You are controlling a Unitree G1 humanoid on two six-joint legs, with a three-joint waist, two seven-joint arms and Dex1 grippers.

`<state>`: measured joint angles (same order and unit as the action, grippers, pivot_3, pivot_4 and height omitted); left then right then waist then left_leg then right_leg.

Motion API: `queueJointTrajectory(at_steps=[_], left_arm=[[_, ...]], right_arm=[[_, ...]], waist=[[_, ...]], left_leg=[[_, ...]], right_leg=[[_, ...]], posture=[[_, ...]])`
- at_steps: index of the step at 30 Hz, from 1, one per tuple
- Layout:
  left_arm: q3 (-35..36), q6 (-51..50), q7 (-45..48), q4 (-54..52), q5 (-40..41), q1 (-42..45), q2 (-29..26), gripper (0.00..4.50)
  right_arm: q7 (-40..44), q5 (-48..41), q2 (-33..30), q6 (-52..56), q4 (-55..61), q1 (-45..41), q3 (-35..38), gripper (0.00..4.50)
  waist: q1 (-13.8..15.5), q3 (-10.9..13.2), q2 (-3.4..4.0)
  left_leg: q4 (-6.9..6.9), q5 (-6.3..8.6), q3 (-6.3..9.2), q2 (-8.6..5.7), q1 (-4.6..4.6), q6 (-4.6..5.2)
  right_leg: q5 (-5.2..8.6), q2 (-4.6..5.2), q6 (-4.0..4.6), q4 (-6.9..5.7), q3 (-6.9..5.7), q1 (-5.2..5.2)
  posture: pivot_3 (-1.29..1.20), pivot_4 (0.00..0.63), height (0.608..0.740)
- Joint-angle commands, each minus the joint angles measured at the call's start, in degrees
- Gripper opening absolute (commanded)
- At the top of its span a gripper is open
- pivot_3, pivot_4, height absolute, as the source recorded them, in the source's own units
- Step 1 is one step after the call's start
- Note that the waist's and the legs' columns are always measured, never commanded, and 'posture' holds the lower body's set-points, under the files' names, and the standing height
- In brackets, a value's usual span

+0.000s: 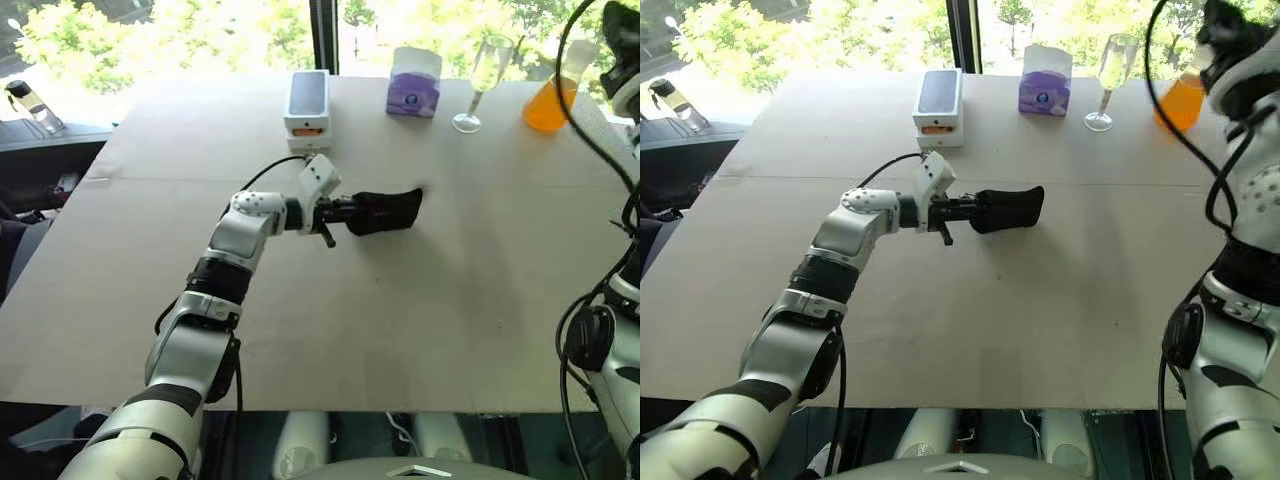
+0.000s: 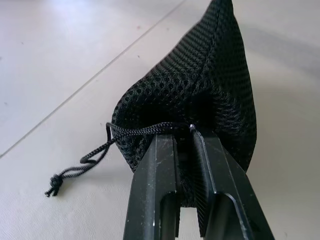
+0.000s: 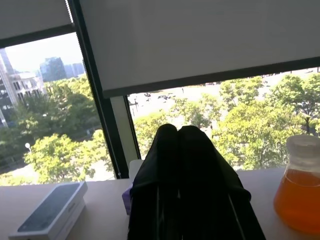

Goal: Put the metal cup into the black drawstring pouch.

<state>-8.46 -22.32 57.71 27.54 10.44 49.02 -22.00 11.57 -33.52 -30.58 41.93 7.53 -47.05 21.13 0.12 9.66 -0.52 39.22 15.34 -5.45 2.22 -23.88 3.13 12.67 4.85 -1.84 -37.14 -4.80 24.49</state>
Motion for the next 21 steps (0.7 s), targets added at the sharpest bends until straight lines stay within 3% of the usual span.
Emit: queueJointTrajectory(at_steps=[1,6,10,14,18,21], left_arm=[[3.72,-1.59,0.1,-4.12,4.16,1.85,1.08,0.02],[7.25,-5.86,1.17,-5.41,9.52,4.09,2.01,0.02],[6.35,-2.1,2.11,-4.89,8.34,5.26,1.76,0.0],[2.49,10.76,1.02,-4.83,1.99,4.51,1.95,0.0],[-0.75,22.37,-2.67,-7.45,-3.67,2.99,3.61,0.0],[-5.68,37.5,-6.19,-8.67,-12.94,1.4,2.34,0.0]], right_arm=[[4.11,-2.29,-0.64,2.32,7.56,3.24,-4.13,0.0],[8.44,-0.4,-2.41,3.6,12.85,10.23,-11.24,0.0],[9.38,-4.73,-1.41,7.41,15.23,11.06,-10.87,1.3],[8.91,-13.66,0.23,14.17,16.86,10.01,-8.28,3.28],[5.81,-22.4,1.89,19.58,18.27,9.54,-5.1,3.28],[2.18,-25.29,2.65,20.15,18.33,10.63,-2.47,3.28]], waist=[[-0.04,0.0,0.0],[0.18,0.0,0.0],[0.33,0.0,-0.01],[0.52,0.0,-0.01],[0.72,0.0,-0.01],[0.75,0.0,-0.01]], left_leg=[[0.0,0.0,0.04,0.0,-0.02,0.0],[0.04,0.01,0.07,-0.01,-0.07,0.01],[0.06,0.01,0.07,-0.04,-0.07,0.01],[0.06,0.01,0.07,-0.05,-0.06,0.01],[0.07,0.01,0.04,-0.06,-0.06,0.01],[0.06,0.03,0.02,-0.06,-0.07,0.04]], right_leg=[[0.0,0.0,0.0,-0.01,0.03,0.03],[0.0,0.0,-0.01,0.0,0.01,0.07],[0.0,0.0,-0.01,-0.02,0.02,0.07],[-0.01,-0.04,0.0,-0.01,0.01,0.07],[-0.01,-0.03,0.01,-0.01,0.01,0.06],[-0.01,0.0,0.01,0.0,0.01,0.06]], posture=[[0.0,0.15,0.737],[0.0,0.15,0.737],[0.0,0.15,0.737],[0.0,0.15,0.737],[0.0,0.15,0.737],[0.0,0.15,0.737]])
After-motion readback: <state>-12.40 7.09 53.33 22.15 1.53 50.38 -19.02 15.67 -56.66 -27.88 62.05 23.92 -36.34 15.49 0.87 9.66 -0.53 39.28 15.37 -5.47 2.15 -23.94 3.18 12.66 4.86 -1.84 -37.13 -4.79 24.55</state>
